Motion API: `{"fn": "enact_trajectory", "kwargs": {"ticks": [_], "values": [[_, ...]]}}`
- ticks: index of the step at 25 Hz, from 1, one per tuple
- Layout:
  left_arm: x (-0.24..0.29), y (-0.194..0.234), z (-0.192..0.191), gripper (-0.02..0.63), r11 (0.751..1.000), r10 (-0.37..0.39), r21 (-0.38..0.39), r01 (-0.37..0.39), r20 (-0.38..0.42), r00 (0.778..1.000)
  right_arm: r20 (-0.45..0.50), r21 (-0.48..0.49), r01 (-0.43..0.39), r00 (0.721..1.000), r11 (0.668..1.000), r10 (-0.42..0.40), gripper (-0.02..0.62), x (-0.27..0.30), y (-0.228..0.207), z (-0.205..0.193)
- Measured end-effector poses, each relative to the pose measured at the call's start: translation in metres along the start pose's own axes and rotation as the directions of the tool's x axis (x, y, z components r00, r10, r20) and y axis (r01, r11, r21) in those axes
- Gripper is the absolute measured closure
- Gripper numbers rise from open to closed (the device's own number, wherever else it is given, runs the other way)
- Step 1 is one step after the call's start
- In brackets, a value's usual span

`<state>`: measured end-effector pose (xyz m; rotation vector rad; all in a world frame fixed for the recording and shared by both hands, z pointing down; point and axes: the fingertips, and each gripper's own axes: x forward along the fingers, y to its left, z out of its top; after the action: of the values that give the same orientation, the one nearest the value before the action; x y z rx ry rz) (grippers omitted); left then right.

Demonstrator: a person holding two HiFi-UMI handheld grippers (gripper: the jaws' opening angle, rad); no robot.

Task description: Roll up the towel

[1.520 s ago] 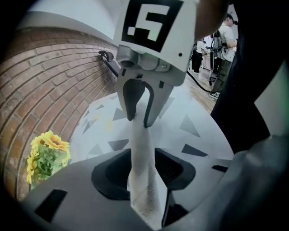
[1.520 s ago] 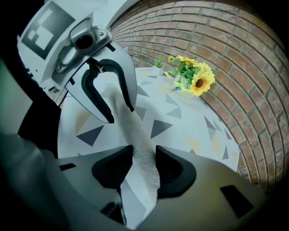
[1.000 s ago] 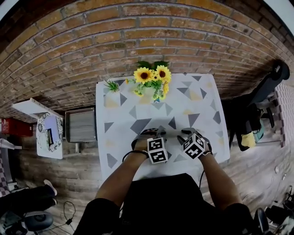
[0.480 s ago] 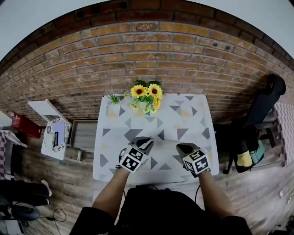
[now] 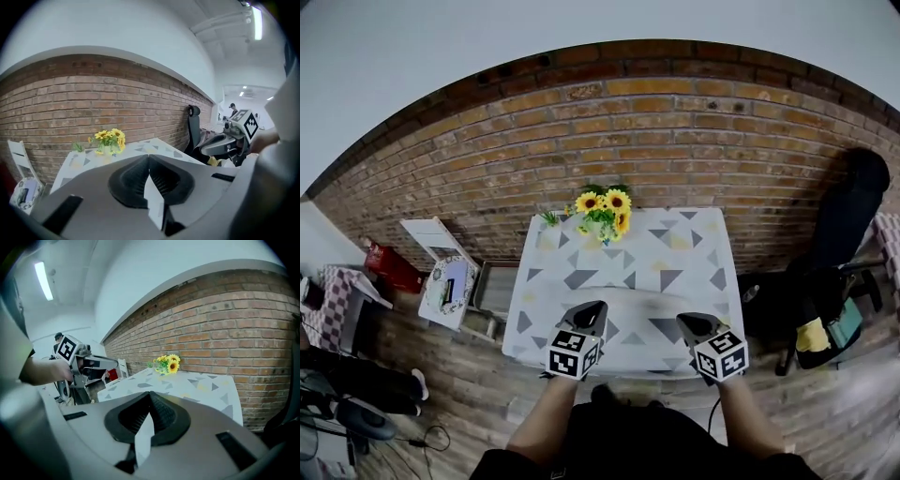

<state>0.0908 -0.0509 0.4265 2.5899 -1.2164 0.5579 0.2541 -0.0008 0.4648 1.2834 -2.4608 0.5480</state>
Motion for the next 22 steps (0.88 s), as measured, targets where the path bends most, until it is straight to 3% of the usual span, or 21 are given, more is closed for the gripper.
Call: {"fn": "enact_trajectory", "kwargs": {"ticks": [5,10,16,22], "values": [[-0.029,-0.02,0.009,0.588,1.0,-0.024,0.001,0.024,0.03,0.999,0.005,-0.057,-0.002,1.0,0.998,0.002,0.578,-0.017,0.018,0.005],[-0.041,0.005,0.032,0.588,0.999,0.035,-0.025,-0.033,0.104,0.994,0.031,-0.103,-0.037,0.999,0.994,0.04,0.578,-0.011,0.032,0.029],[-0.051,0.033,0.063,0.588,0.994,0.008,0.107,-0.02,0.116,0.993,0.175,-0.153,0.007,0.984,0.988,0.02,0.58,-0.023,0.03,0.112],[-0.075,0.063,0.117,0.588,0.996,0.033,0.072,-0.051,0.231,0.972,0.31,-0.167,0.053,0.951,0.985,0.001,0.58,-0.04,0.032,0.194]]}}
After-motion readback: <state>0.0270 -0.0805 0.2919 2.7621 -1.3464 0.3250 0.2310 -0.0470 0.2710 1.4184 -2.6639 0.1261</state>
